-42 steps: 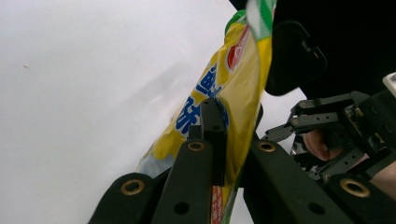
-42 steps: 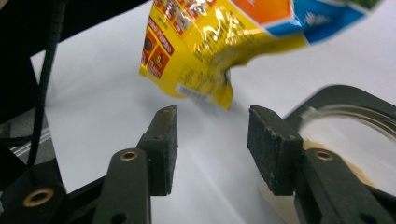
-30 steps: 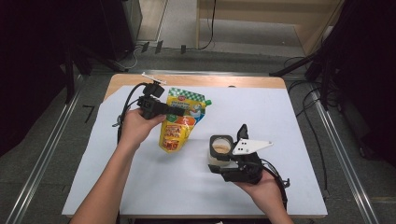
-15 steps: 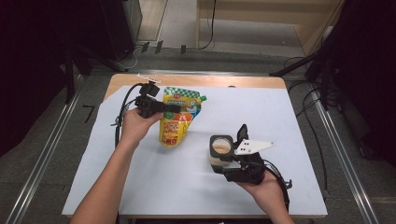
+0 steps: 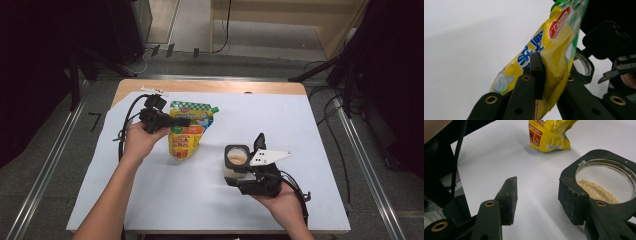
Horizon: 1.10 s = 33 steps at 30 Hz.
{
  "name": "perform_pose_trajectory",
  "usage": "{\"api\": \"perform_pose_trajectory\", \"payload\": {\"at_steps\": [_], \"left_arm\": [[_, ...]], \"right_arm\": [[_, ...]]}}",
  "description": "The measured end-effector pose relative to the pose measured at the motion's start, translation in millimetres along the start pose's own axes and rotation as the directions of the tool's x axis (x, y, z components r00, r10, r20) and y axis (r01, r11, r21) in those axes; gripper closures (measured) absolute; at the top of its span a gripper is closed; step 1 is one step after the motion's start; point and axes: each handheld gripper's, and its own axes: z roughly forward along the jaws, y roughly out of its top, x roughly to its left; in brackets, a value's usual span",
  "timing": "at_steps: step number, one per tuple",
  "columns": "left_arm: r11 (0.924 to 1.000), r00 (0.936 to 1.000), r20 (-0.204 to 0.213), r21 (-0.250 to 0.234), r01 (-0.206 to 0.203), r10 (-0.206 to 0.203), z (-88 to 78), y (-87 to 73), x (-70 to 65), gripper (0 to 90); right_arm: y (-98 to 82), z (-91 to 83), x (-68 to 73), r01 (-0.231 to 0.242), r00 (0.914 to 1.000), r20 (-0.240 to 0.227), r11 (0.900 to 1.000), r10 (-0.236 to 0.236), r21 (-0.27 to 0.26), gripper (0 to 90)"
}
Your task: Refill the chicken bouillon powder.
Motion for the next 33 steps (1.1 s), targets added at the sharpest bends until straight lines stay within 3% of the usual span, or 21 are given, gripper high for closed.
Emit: {"api": "perform_pose_trajectory", "payload": {"at_steps": [19,33], "left_arm": [[0.9983,0.9999,-0.014,-0.057,0.005,-0.006,-15.1,-30.7,-3.9,83.4],[0.9978,0.9998,-0.019,-0.065,0.003,-0.005,-24.3,-43.5,-1.6,78.9]], "right_arm": [[4.5,13.4,0.7,0.006,0.9995,-0.03,1.0,-0.006,0.015,50.8],[6.6,12.5,-0.3,0.008,0.9996,-0.029,1.0,-0.007,0.006,50.7]]}}
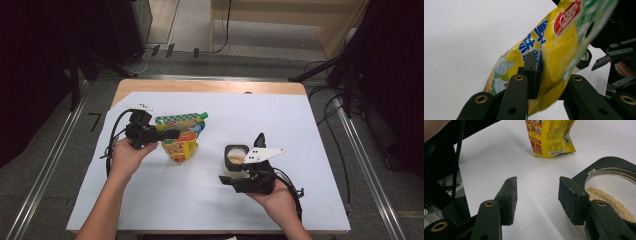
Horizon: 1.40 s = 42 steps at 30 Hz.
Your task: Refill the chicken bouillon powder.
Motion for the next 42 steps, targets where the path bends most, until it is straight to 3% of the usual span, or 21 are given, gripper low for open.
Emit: {"api": "perform_pose_trajectory", "payload": {"at_steps": [9,14,20,25,32,42], "left_arm": [[0.9994,0.9995,-0.029,0.032,-0.012,0.013,2.5,0.2,-2.1,73.7],[0.9995,0.9999,-0.012,0.029,-0.01,0.01,2.8,0.7,-2.6,68.3],[0.9998,1.0,-0.001,0.017,-0.005,0.005,-2.4,0.5,-1.8,60.1],[0.9997,0.9996,-0.027,0.025,-0.001,0.001,-7.1,0.3,-2.8,55.7],[0.9999,0.9998,-0.021,0.015,0.006,-0.005,-13.3,-2.4,-5.2,50.6],[0.9991,0.9995,-0.02,0.034,-0.025,0.025,-24.9,-9.5,-9.4,43.5]], "right_arm": [[0.2,0.0,-0.4,-0.004,1.0,0.001,1.0,0.004,0.002,50.6],[0.1,-0.4,-1.1,-0.003,1.0,0.003,1.0,0.003,0.004,50.5],[1.0,0.1,-0.3,0.0,1.0,0.002,1.0,0.0,0.004,50.5],[2.6,-1.7,-0.4,-0.001,1.0,0.003,1.0,0.001,0.005,50.6],[7.6,-5.7,-1.5,-0.003,1.0,0.006,1.0,0.003,-0.005,51.7],[12.1,-8.7,-3.6,-0.015,0.9999,0.002,1.0,0.015,-0.002,53.0]]}}
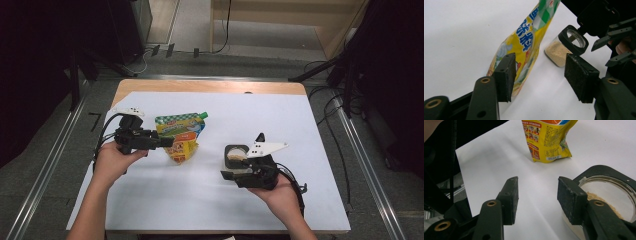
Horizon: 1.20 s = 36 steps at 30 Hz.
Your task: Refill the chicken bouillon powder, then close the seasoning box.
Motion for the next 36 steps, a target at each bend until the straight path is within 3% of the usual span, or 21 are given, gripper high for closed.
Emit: {"api": "perform_pose_trajectory", "payload": {"at_steps": [7,9,18,23,27,36], "left_arm": [[0.9999,1.0,0.0,0.012,-0.007,0.007,-9.6,-7.0,2.6,40.7],[0.9999,0.9999,0.012,0.01,0.009,-0.009,-13.3,-8.4,4.6,40.3],[0.999,0.9989,-0.009,0.007,0.045,-0.045,-26.8,-15.2,15.4,39.4],[0.9966,0.9958,-0.04,-0.002,0.083,-0.083,-26.6,-19.5,22.2,39.3],[0.9973,0.9962,-0.045,-0.001,0.074,-0.074,-25.2,-22.6,26.6,39.1],[0.995,0.993,-0.063,-0.003,0.1,-0.1,-20.6,-27.2,35.0,38.3]], "right_arm": [[3.1,-2.2,0.4,0.002,1.0,-0.002,1.0,-0.002,-0.003,53.8],[3.8,-2.9,0.3,0.001,1.0,-0.002,1.0,-0.001,-0.002,54.1],[5.6,-5.1,-0.9,0.003,1.0,0.006,1.0,-0.003,-0.002,55.4],[6.8,-6.0,-0.8,0.001,1.0,0.005,1.0,-0.001,-0.005,56.4],[7.5,-6.8,-1.1,-0.002,1.0,0.007,1.0,0.002,-0.001,57.9],[10.9,-14.5,-3.3,-0.011,0.9997,0.02,1.0,0.011,0.0,68.2]]}}
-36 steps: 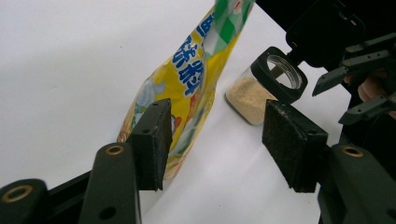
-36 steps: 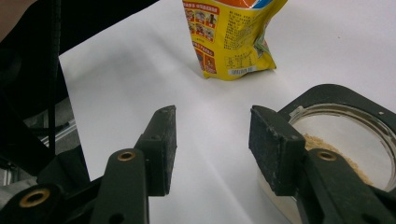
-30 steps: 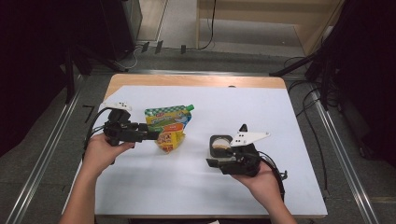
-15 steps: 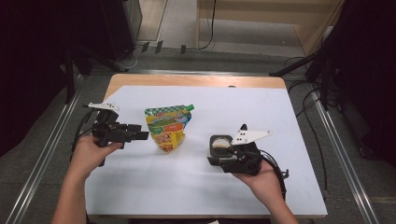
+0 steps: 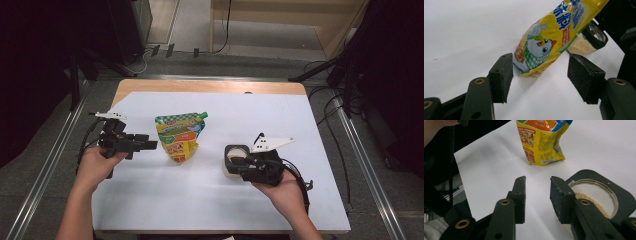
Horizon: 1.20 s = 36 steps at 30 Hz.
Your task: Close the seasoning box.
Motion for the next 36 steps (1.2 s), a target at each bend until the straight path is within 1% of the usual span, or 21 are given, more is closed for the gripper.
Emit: {"api": "perform_pose_trajectory", "payload": {"at_steps": [1,6,7,8,13,15,17,29,34,36], "left_arm": [[1.0,1.0,-0.003,0.002,0.001,-0.001,0.8,-0.3,0.9,38.3],[0.9999,0.9999,-0.009,0.006,0.01,-0.01,3.0,-2.1,3.6,38.3],[0.9999,0.9999,-0.01,0.005,0.01,-0.01,3.3,-2.3,4.0,38.3],[0.9999,0.9999,-0.009,0.008,0.01,-0.01,3.6,-2.3,4.2,38.3],[1.0,1.0,-0.007,0.005,0.006,-0.006,4.6,-2.2,3.2,38.0],[0.9999,1.0,-0.008,0.008,0.005,-0.005,5.1,-2.2,3.3,38.0],[0.9999,1.0,-0.008,0.01,0.005,-0.004,5.4,-2.3,3.4,38.0],[0.9998,0.9999,-0.011,0.018,0.003,-0.003,7.3,-2.7,3.4,37.8],[0.9997,0.9999,-0.011,0.024,0.005,-0.005,8.0,-2.9,3.6,37.7],[0.9997,0.9999,-0.013,0.023,0.004,-0.004,7.9,-3.0,3.6,37.7]], "right_arm": [[0.4,-1.1,-0.5,-0.001,1.0,0.001,1.0,0.001,-0.002,69.8],[2.8,-8.7,-4.0,-0.036,0.9993,0.009,0.999,0.036,-0.005,76.4],[3.3,-10.4,-4.6,-0.036,0.9993,0.014,0.999,0.036,-0.004,78.5],[3.6,-12.1,-4.6,-0.04,0.999,0.02,0.999,0.04,-0.004,83.0],[6.1,-20.1,-6.6,-0.041,0.9984,0.038,0.999,0.041,-0.005,87.5],[7.0,-24.0,-9.2,-0.049,0.9982,0.035,0.999,0.049,-0.004,90.0],[7.8,-28.3,-11.4,-0.054,0.9977,0.042,0.999,0.054,0.0,90.0],[9.3,-54.6,-26.4,-0.081,0.9933,0.08,0.996,0.083,-0.024,90.0],[8.9,-62.6,-31.4,-0.093,0.9911,0.092,0.995,0.096,-0.037,90.0],[8.9,-65.9,-33.2,-0.101,0.9907,0.087,0.994,0.105,-0.046,90.0]]}}
